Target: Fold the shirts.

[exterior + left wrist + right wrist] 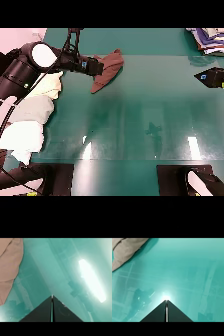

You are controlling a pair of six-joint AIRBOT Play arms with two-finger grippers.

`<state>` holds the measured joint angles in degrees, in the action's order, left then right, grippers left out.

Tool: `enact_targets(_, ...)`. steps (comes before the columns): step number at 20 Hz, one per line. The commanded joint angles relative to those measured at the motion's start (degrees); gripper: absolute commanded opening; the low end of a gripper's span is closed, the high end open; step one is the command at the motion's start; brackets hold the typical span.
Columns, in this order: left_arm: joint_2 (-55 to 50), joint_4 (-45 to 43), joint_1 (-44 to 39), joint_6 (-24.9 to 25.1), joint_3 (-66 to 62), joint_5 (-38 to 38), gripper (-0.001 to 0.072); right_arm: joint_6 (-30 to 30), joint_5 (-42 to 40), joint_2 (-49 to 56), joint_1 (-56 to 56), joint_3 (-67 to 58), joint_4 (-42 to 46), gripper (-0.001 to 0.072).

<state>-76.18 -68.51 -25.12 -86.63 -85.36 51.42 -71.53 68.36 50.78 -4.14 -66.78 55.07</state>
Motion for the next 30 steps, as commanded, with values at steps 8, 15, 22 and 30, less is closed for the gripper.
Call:
enact_targets(8, -4.87, -13.25, 0.87, -7.76, 0.07, -6.05, 0.0567, -0.04, -3.32, -0.02, -0.02, 0.00, -0.09, 0.0014)
enact_targets(15, -21.46, 2.32, 12.85, -7.48, -0.24, -13.38, 0.0567, -0.04, -3.23, -0.02, -0.02, 0.00, -0.11, 0.0014)
enact_targets(22, -31.65, 10.16, 13.33, -0.17, -7.63, -17.03, 0.0567, -0.04, -3.19, -0.02, -0.02, 0.00, -0.09, 0.0014)
enact_targets(30, -32.28, 12.00, 13.33, 0.13, -9.14, -19.50, 0.0367, -0.07, -3.21, -0.02, -0.02, 0.00, -0.11, 0.0014)
